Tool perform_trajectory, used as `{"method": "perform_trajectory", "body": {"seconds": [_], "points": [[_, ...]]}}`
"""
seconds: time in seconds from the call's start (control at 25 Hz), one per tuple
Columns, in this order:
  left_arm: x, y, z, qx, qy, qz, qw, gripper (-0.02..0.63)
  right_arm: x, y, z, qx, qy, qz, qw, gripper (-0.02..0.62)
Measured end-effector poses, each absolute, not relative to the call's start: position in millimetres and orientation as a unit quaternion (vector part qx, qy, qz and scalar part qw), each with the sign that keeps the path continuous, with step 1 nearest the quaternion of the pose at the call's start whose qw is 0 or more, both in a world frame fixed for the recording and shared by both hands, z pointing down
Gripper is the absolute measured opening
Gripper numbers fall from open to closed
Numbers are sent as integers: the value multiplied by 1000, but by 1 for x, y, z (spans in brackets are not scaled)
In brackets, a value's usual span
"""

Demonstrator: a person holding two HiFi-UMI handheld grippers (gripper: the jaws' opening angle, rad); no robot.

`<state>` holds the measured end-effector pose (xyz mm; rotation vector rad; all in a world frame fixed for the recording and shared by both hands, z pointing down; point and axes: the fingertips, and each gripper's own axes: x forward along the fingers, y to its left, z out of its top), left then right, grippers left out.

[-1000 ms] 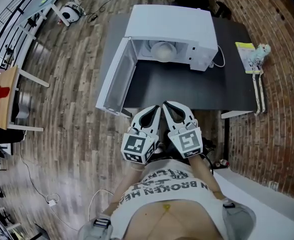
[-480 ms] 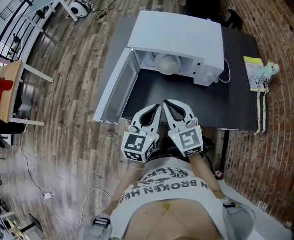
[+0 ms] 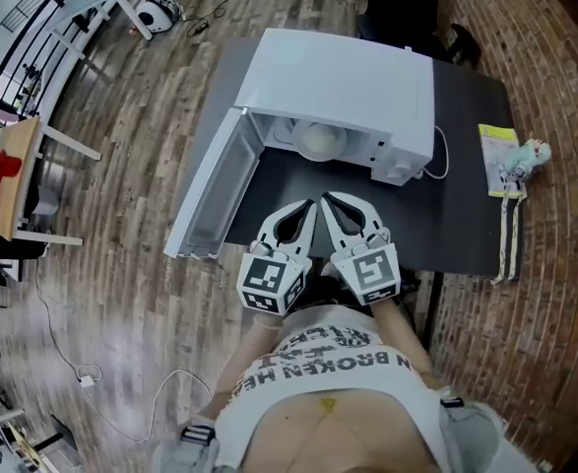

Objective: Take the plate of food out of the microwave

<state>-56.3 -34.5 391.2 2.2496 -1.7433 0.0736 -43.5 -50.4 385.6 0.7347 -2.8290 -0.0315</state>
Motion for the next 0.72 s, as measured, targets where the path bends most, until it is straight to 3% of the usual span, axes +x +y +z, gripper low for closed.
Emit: {"method": "perform_trajectory", "body": {"seconds": [0.72], "points": [[-88, -86, 398, 798, -582, 33, 154, 7, -67, -100, 394, 284, -952, 8, 112, 8]]}}
